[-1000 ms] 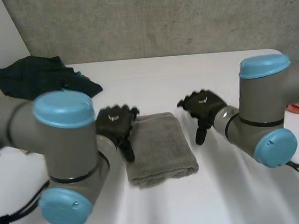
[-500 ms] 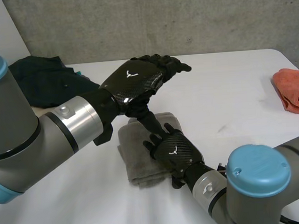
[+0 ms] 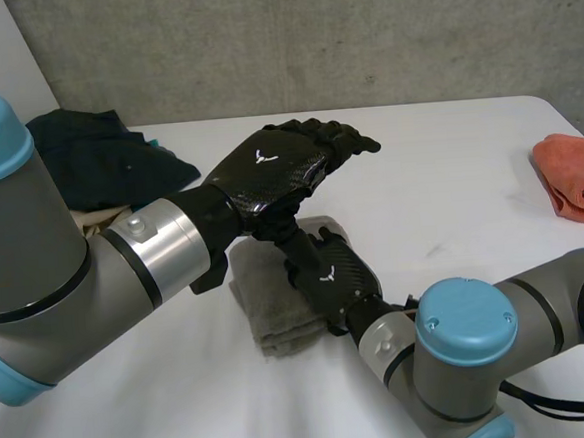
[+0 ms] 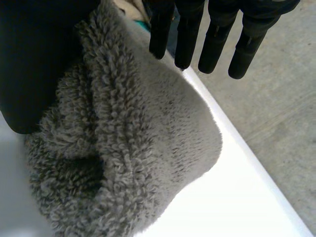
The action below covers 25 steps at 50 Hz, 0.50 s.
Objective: Fold the laundry.
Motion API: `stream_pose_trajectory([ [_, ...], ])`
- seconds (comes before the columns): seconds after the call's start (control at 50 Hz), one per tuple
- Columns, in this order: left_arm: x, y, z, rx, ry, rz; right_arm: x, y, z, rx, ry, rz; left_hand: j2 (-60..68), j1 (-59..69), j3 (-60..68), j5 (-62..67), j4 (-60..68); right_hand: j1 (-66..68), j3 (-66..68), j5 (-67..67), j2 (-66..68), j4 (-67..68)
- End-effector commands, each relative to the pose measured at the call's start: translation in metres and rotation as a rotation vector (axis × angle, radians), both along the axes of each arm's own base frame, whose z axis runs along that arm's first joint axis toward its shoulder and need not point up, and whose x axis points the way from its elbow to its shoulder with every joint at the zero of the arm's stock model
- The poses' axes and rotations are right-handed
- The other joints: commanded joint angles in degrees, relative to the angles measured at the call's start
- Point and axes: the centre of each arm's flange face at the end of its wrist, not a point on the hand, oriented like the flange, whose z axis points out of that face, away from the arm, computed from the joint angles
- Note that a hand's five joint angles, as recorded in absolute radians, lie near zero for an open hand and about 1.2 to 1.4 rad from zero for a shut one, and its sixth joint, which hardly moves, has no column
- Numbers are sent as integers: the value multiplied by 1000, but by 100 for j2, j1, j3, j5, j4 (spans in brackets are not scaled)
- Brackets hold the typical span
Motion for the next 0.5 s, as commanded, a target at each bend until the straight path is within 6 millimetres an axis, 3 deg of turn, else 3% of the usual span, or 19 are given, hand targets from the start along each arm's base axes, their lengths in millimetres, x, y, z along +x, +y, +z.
stream_pose_trajectory([
  [0.02,0,1,0,1,1,-2,5,-6,4,-12,-19,-4,-87,8,-118,-169,-67,-119,-73,207,-43,-17],
  [0.06,0,1,0,1,1,-2,6,-8,3,-11,-20,-6,-87,8,-118,-169,-67,249,294,574,325,350],
  [0.12,0,1,0,2,0,-2,8,-10,5,-15,-29,-5,-87,8,-118,-169,-67,1944,1989,2270,2020,2045],
  [0.14,0,1,0,2,0,-2,10,-12,7,-23,-38,-5,-87,8,-118,-169,-67,4532,4577,4857,4608,4633],
  [0.16,0,0,0,2,0,0,10,-13,8,-27,-43,-7,-87,8,-118,-169,-67,5518,5563,5843,5594,5619],
  [0.28,0,-1,7,-16,13,1,8,-36,30,-67,-113,-48,-87,8,-118,-169,-67,5528,5573,5853,5604,5629],
  [0.36,0,-2,19,-38,40,4,1,-72,79,-147,-228,-114,-87,8,-118,-169,-67,5528,5573,5853,5604,5629],
  [0.42,1,-2,36,-68,79,7,-10,-93,101,-187,-280,-158,-70,25,-101,-152,-50,5528,5573,5853,5604,5629],
  [0.5,1,-2,53,-77,133,6,-40,-134,139,-267,-351,-251,-70,25,-101,-152,-50,5528,5573,5853,5604,5629],
])
